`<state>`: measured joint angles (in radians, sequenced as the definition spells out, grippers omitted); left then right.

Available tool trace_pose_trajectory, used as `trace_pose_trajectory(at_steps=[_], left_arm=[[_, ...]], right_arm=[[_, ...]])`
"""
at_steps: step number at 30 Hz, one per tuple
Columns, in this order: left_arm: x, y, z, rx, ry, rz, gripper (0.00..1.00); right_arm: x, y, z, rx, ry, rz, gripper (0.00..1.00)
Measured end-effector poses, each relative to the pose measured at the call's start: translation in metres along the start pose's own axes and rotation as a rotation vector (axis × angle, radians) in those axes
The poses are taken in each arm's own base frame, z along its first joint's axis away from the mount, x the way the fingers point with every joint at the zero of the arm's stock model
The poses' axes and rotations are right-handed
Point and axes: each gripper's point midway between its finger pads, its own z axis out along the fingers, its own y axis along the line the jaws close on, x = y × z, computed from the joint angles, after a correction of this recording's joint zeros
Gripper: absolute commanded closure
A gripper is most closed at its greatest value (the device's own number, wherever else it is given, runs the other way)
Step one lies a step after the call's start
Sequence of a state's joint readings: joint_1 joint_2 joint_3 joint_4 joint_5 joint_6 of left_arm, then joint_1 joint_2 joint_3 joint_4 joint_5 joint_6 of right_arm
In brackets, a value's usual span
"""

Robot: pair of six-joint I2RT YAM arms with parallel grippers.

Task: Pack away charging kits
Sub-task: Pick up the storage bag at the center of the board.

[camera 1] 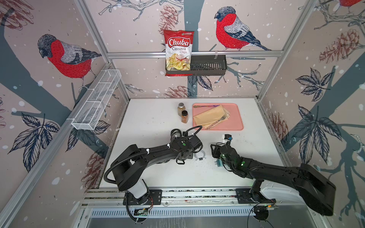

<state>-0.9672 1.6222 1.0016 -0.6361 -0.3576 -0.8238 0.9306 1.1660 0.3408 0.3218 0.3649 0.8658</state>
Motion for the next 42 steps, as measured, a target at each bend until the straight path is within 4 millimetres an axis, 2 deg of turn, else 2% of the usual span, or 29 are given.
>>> trace_pose_trajectory(at_steps=[4,11,14,16,21,24,35,42], left_arm=[[-0.003,-0.009,0.003,-0.028,-0.007,0.015,0.36],[-0.002,-0.002,0.013,-0.114,0.008,0.025,0.48],[-0.001,0.001,0.015,-0.142,0.009,0.023,0.58],[-0.001,0.002,0.016,-0.151,0.007,0.018,0.7],[-0.003,0.005,0.015,-0.167,-0.002,0.02,0.92],[-0.006,0.003,0.013,-0.165,-0.007,0.018,0.99],[-0.013,0.003,0.002,-0.161,-0.025,0.006,1.0],[-0.013,0.006,-0.016,-0.092,-0.042,0.003,1.0]], right_arm=[[0.0,0.0,0.0,0.0,0.001,0.0,0.62],[0.002,-0.001,0.0,0.002,0.003,-0.002,0.62],[0.003,-0.003,0.0,0.005,0.005,-0.003,0.62],[0.003,-0.002,0.0,0.004,0.006,-0.003,0.62],[0.003,-0.002,0.001,0.006,0.01,-0.005,0.62],[0.006,-0.003,0.004,0.014,0.02,-0.01,0.62],[0.016,0.005,0.022,0.026,0.071,-0.032,0.63],[0.025,0.021,0.057,0.045,0.125,-0.076,0.66]])
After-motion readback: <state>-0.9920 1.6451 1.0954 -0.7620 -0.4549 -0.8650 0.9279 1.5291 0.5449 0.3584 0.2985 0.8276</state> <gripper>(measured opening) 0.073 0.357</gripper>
